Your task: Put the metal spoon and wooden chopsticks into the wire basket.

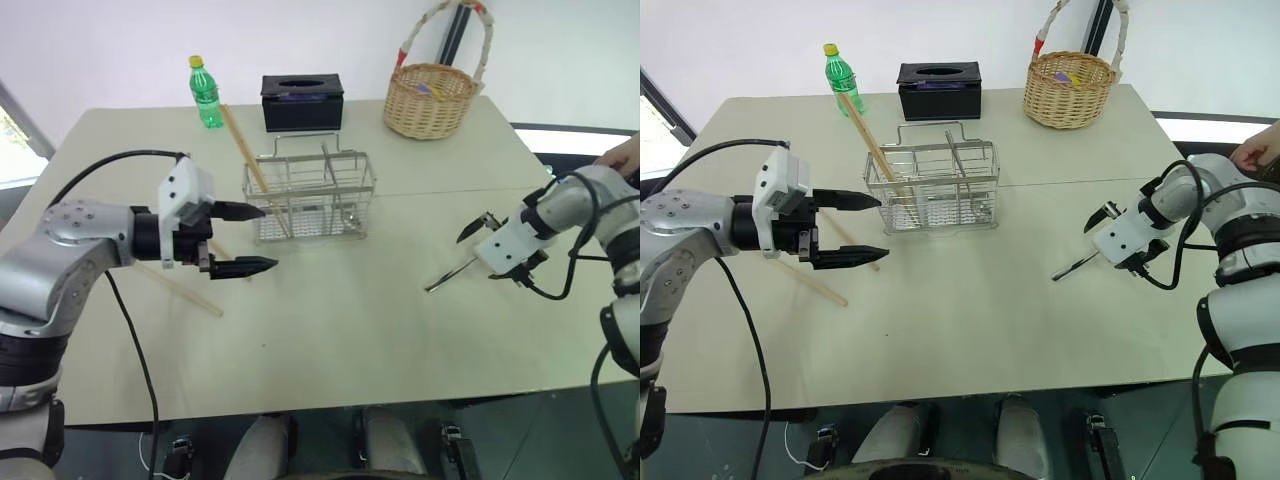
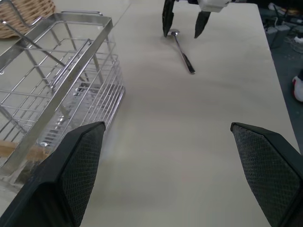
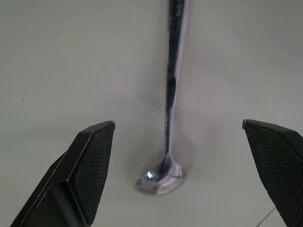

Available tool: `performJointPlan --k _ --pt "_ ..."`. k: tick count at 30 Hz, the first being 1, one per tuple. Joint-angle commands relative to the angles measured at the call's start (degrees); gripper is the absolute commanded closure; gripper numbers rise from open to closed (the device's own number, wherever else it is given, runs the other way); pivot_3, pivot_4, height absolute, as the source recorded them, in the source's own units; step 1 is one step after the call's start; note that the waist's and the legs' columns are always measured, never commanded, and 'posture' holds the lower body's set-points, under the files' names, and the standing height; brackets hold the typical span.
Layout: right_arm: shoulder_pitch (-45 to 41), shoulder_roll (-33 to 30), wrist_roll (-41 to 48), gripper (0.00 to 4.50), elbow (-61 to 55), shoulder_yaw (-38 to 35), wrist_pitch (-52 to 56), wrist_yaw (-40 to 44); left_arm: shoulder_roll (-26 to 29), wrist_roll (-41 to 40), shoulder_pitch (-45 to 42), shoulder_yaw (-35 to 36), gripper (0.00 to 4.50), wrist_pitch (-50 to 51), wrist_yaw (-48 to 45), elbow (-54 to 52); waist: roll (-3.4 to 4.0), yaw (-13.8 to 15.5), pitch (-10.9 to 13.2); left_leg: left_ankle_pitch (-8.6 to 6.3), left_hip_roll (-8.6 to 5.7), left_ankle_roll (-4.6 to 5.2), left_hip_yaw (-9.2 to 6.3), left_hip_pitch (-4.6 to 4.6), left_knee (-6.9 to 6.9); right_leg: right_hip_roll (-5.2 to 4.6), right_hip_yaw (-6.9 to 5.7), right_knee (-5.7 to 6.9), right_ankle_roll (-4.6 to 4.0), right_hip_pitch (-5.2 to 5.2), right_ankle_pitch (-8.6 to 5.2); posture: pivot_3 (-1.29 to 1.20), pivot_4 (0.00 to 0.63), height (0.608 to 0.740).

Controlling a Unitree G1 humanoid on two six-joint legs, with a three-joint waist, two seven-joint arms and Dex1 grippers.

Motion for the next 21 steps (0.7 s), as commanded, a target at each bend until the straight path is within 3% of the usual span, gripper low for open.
performJointPlan --k 1,12,15,21 --pt "-3.92 1.44 -5.71 0.03 3.21 3.16 0.07 -4.75 -0.43 -1.66 -1.07 1.2 0.0 1.67 1.53 -2.63 -0.01 -0.04 0.0 0.0 0.0 0.0 -0.01 0.01 0.0 0.01 0.0 0.03 0.0 0.01 0.0 0.0 0.15 0.661" --pt "-7.08 5.65 -14.71 0.03 8.81 8.65 5.38 -16.8 0.33 -4.22 1.56 3.62 0.0 5.06 4.13 -6.92 -0.02 -0.06 -0.02 0.14 -0.02 -0.24 -0.06 0.1 0.0 0.05 0.07 0.17 -0.02 0.02 0.0 0.0 0.15 0.661" --pt "-7.13 6.03 -14.95 0.85 9.62 8.68 5.7 -16.76 0.33 -4.73 1.38 4.05 0.0 5.54 4.88 -7.03 -0.05 -0.08 -0.03 0.19 -0.02 -0.33 -0.06 0.12 0.01 0.05 0.07 0.16 -0.02 0.05 0.0 0.0 0.15 0.661" --pt "-7.06 6.28 -14.26 3.9 10.32 7.87 5.77 -15.31 0.19 -4.94 0.71 4.47 0.0 5.85 5.92 -6.39 -0.04 -0.15 -0.03 0.2 -0.02 -0.34 -0.06 0.13 0.01 0.06 0.08 0.17 -0.02 0.05 0.01 0.0 0.15 0.661"
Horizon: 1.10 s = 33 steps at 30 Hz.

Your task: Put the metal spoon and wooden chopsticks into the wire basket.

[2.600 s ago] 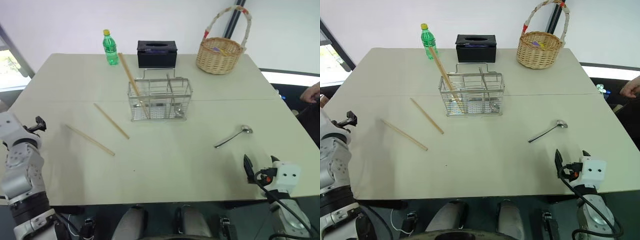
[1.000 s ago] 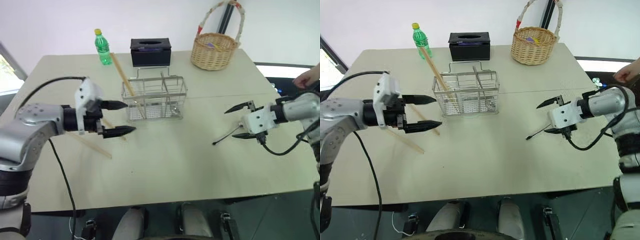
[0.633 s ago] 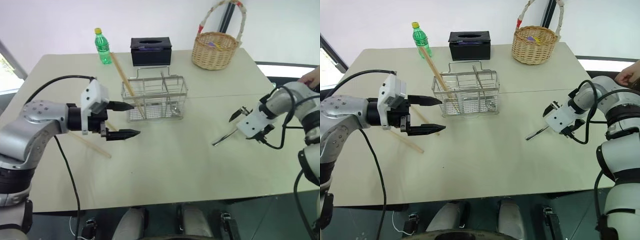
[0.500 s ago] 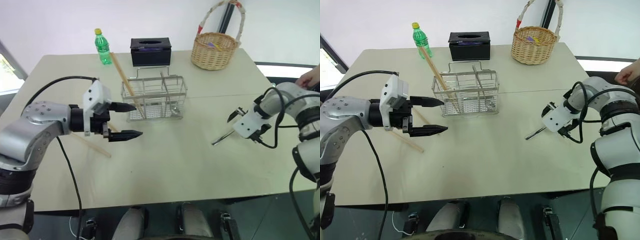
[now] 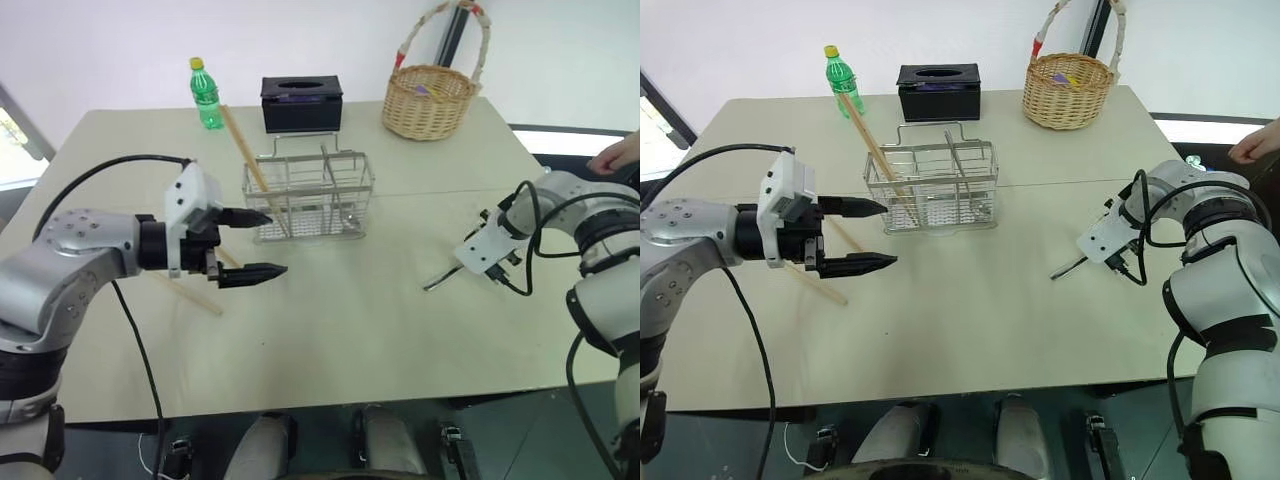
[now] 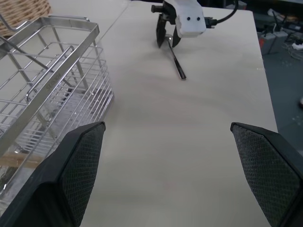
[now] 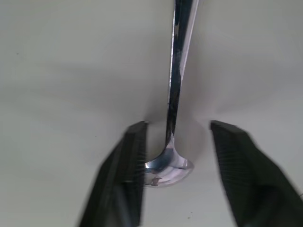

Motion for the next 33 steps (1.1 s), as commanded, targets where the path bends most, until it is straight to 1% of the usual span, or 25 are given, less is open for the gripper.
performJointPlan --k 1,5,11,14,16,18,20,23,26,28,31,33 --pt "-1.55 -0.07 0.92 4.45 0.46 -0.85 0.14 1.25 0.61 -0.65 -1.14 2.19 0.0 -0.18 0.56 -0.59 0.0 -0.01 0.0 0.0 0.0 0.0 0.0 0.0 0.0 0.0 0.0 0.0 0.0 0.0 0.0 0.0 0.15 0.661" --pt "-1.11 -0.08 1.73 4.45 0.19 -1.82 0.42 0.15 0.3 -0.31 -2.11 1.87 0.0 -0.8 0.54 0.68 -0.01 0.03 0.0 0.0 0.0 0.0 0.0 0.03 0.0 0.0 0.0 0.0 0.0 0.02 0.0 0.0 0.15 0.661" --pt "-0.59 -0.79 7.46 4.45 -0.83 -6.11 -2.64 2.46 -0.34 1.24 -3.58 0.82 0.0 -2.83 -0.08 3.07 -0.01 -0.03 0.0 0.01 0.0 -0.02 0.01 0.03 0.0 0.01 0.01 0.01 0.0 0.03 0.0 0.0 0.15 0.661" --pt "-0.03 -0.89 13.78 4.45 -1.93 -10.41 -5.37 6.9 -0.83 2.15 -4.68 0.6 0.0 -3.83 -0.07 4.46 -0.01 -0.03 0.0 0.02 0.0 -0.03 0.01 0.04 0.0 0.01 0.01 0.0 0.01 0.05 0.01 0.0 0.15 0.661" --pt "0.64 -1.38 19.94 4.45 -3.92 -13.94 -7.2 11.31 -1.15 2.36 -5.66 0.71 0.0 -4.03 -0.01 5.5 -0.01 -0.01 0.0 0.01 0.01 -0.02 0.01 0.06 0.01 0.01 0.01 -0.01 0.01 0.07 0.01 0.0 0.15 0.661" --pt "1.96 -2.15 25.9 4.45 -6.94 -17.06 -8.25 15.48 -1.26 2.66 -6.3 0.79 0.0 -4.28 -0.15 6.26 -0.01 -0.01 0.0 0.01 0.01 -0.02 0.01 0.06 0.01 0.01 0.01 -0.01 0.02 0.09 0.01 0.0 0.15 0.661" --pt "4.72 -3.16 33.38 4.45 -12.13 -20.05 -6.55 20.9 -1.16 3.21 -6.87 0.73 0.0 -4.69 -0.43 6.98 -0.01 0.06 -0.01 0.01 0.01 -0.02 0.0 0.07 0.02 0.0 0.01 -0.01 0.02 0.1 0.01 0.0 0.15 0.661" --pt "10.69 -5.41 44.78 4.45 -24.34 -24.64 2.17 26.92 -1.3 3.79 -8.26 0.78 0.0 -5.01 -0.53 8.44 -0.03 0.33 -0.01 -0.02 0.01 0.04 -0.02 0.07 0.04 0.0 0.0 -0.04 0.02 0.16 0.01 0.0 0.15 0.661" --pt "15.33 -6.66 52.46 4.45 -35.91 -29.8 14.33 26.37 -1.88 4.48 -9.78 0.67 0.0 -5.64 -0.35 10.36 -0.01 0.37 -0.01 -0.12 0.0 0.21 -0.02 0.06 0.06 -0.02 0.0 -0.05 0.02 0.16 0.01 0.0 0.15 0.661" --pt "17.11 -5.69 57.41 4.45 -43.36 -33.86 25.36 22.95 -2.44 4.97 -10.53 0.54 0.0 -6.06 -0.07 11.33 0.01 0.15 -0.01 -0.14 0.01 0.24 -0.01 0.07 0.04 -0.03 0.01 -0.04 0.02 0.14 0.02 0.0 0.15 0.661" --pt "17.47 -0.58 65.74 4.45 -55.47 -40.5 45.77 10.39 -3.27 5.62 -11.33 0.23 0.0 -6.49 0.06 12.45 0.02 -0.03 -0.01 -0.14 0.1 0.24 0.0 0.1 0.01 -0.02 0.04 -0.02 -0.01 0.09 0.03 0.0 0.15 0.661" --pt "17.6 2.44 68.21 4.45 -62.12 -43.17 55.18 3.37 -3.59 5.91 -11.53 0.09 0.0 -6.61 -0.02 12.68 0.0 0.19 -0.03 -0.14 0.13 0.24 -0.03 0.11 -0.03 0.0 0.12 -0.01 -0.05 0.02 0.05 0.0 0.15 0.661"
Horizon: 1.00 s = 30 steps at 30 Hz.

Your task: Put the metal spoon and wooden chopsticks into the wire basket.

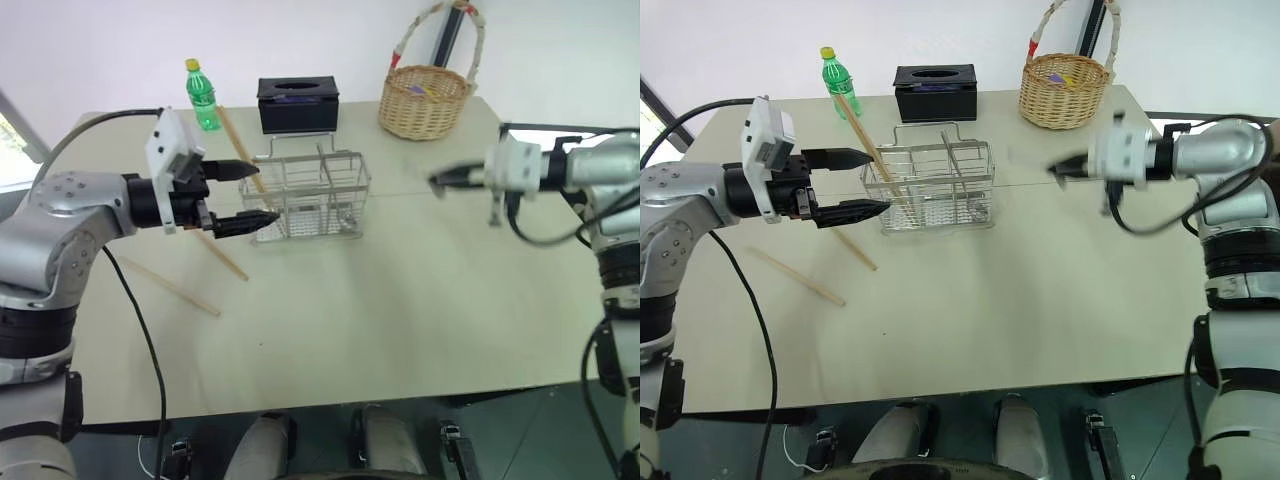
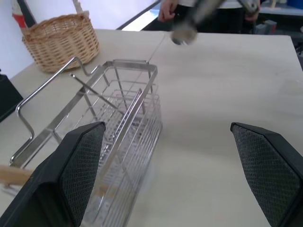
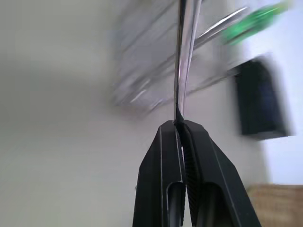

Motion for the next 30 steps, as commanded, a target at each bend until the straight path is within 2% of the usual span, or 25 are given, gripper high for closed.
performJointPlan --k 1,5,7,22,25,28,30 --pt "-1.04 2.88 5.71 4.45 -11.2 -4.97 14.77 -10.65 -0.01 0.56 -1.49 0.92 0.0 -1.19 0.1 -0.04 -0.02 0.43 -0.01 0.0 0.0 0.0 -0.02 -0.01 -0.01 0.0 0.0 0.0 -0.01 -0.01 0.0 0.0 0.15 0.661" --pt "-1.58 10.78 9.08 4.45 -17.94 -6.31 27.5 -22.14 -0.64 1.66 -2.3 0.91 0.0 -2.14 0.47 1.32 -0.18 0.72 -0.11 0.0 -0.12 0.0 -0.06 -0.13 0.05 -0.02 -0.03 -0.05 0.0 -0.03 0.01 0.0 0.15 0.661" --pt "-1.04 13.98 9.06 4.45 -19.33 -5.85 30.92 -25.28 -1.08 2.3 -2.86 1.21 0.0 -2.69 1.34 2.08 -0.19 0.74 -0.12 -0.01 -0.17 0.02 -0.06 -0.18 0.12 -0.04 -0.04 -0.07 -0.01 -0.03 0.02 0.0 0.15 0.661" --pt "7.8 25.47 6.07 4.45 -19.99 -1.89 34.85 -32.2 0.18 1.63 -1.13 5.03 0.0 -0.98 4.14 -0.73 -0.19 0.21 -0.12 0.01 -0.15 0.02 -0.1 -0.26 0.09 0.0 -0.15 0.01 0.0 -0.17 0.04 0.0 0.15 0.661" --pt "9.78 26.66 4.81 3.61 -19.83 -0.84 34.22 -32.7 0.18 1.28 -0.74 5.39 0.0 -0.57 4.82 -1.54 -0.19 0.24 -0.12 0.02 -0.15 0.01 -0.1 -0.26 0.1 0.0 -0.15 0.02 0.0 -0.18 0.04 0.0 0.15 0.661" --pt "10.09 27.29 4.68 2.12 -19.9 -1.21 34.39 -33.75 0.31 0.89 -0.57 5.81 0.0 -0.28 5.47 -1.89 -0.19 0.32 -0.12 0.02 -0.16 0.01 -0.1 -0.26 0.1 0.0 -0.15 0.02 0.01 -0.17 0.04 0.0 0.15 0.661" --pt "9.9 27.26 3.95 0.97 -20.02 -1.41 34.01 -34.75 0.31 0.68 -0.59 6.2 0.0 0.02 5.81 -1.9 -0.19 0.32 -0.12 0.02 -0.16 0.01 -0.11 -0.25 0.1 0.0 -0.15 0.02 0.0 -0.17 0.04 0.0 0.15 0.661"
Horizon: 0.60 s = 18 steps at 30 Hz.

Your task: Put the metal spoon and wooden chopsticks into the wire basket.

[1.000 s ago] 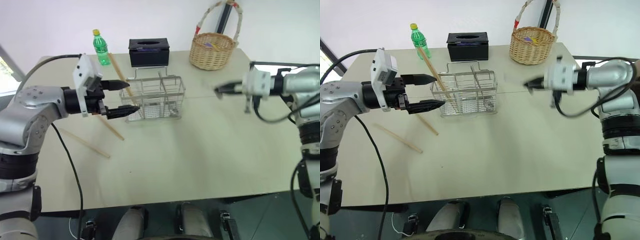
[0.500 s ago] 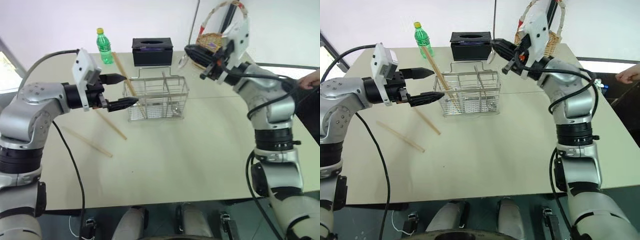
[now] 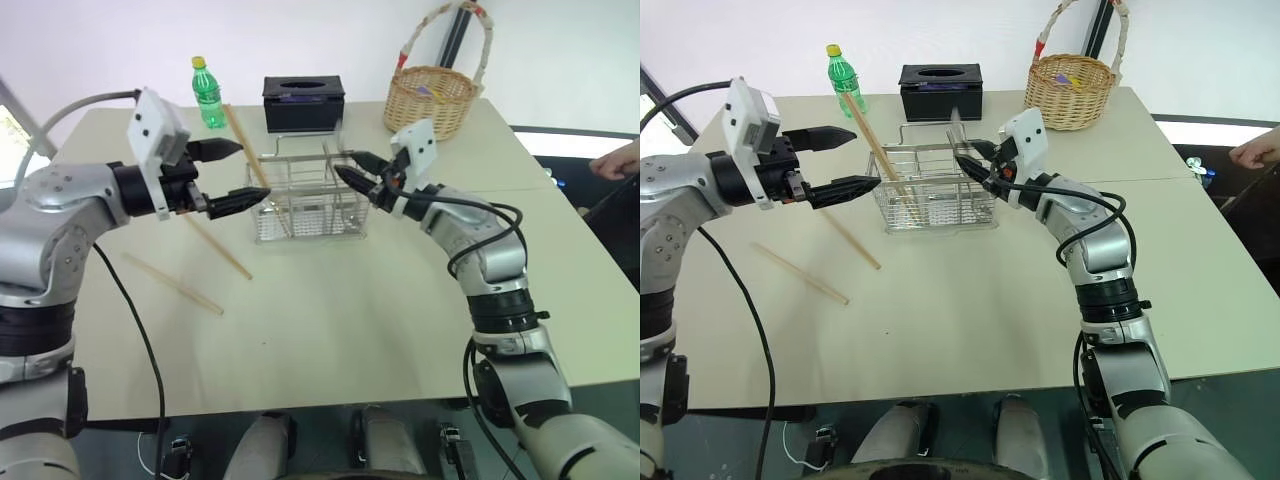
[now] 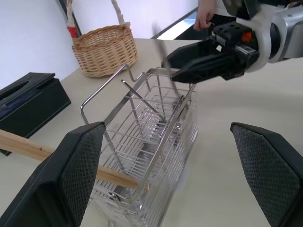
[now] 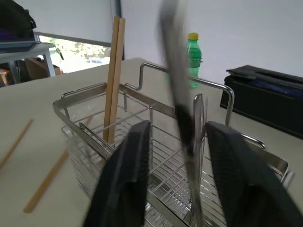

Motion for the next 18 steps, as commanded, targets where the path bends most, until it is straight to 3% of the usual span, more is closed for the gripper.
performJointPlan --k 1,2,7,13,18 --pt "-1.15 0.03 -0.88 0.45 -1.63 -1.51 -1.57 -1.55 0.72 -0.79 -0.57 2.4 0.0 0.11 0.97 -1.61 0.0 0.01 0.0 0.0 0.0 0.0 -0.01 0.0 0.0 0.0 0.0 0.0 0.0 0.0 0.0 0.0 0.15 0.661" --pt "-1.3 -0.38 -1.02 0.02 -1.87 -1.69 -1.69 -1.56 0.6 -0.79 -0.6 2.59 0.0 0.2 1.32 -1.55 0.0 0.0 0.0 0.0 0.0 0.0 -0.01 0.0 0.0 0.0 0.0 0.0 0.0 0.0 0.0 0.0 0.15 0.661" --pt "-2.7 -3.97 0.62 0.02 -3.29 -3.92 -0.58 0.38 0.02 -0.71 -0.72 3.3 0.0 0.31 3.47 -0.97 0.0 0.07 0.0 0.0 0.0 0.0 -0.01 0.0 0.0 0.0 0.0 0.0 0.0 0.0 0.0 0.0 0.15 0.661" --pt "-7.99 -16.56 11.79 0.02 -8.2 -10.71 6.32 13.72 -0.54 -0.42 -0.58 7.47 0.0 1.68 9.62 -0.25 0.02 0.11 0.02 -0.01 0.0 0.02 -0.01 -0.03 -0.03 0.0 -0.03 -0.05 0.01 0.0 0.0 0.0 0.15 0.661" --pt "-7.56 -26.62 20.57 0.02 -13.35 -13.73 11.85 25.64 -1.08 -1.05 -1.49 11.5 0.0 5.23 16.8 -0.37 -0.01 0.04 0.0 -0.04 0.04 0.08 -0.02 -0.02 -0.03 -0.02 -0.1 -0.12 0.01 0.07 -0.01 0.0 0.15 0.661"
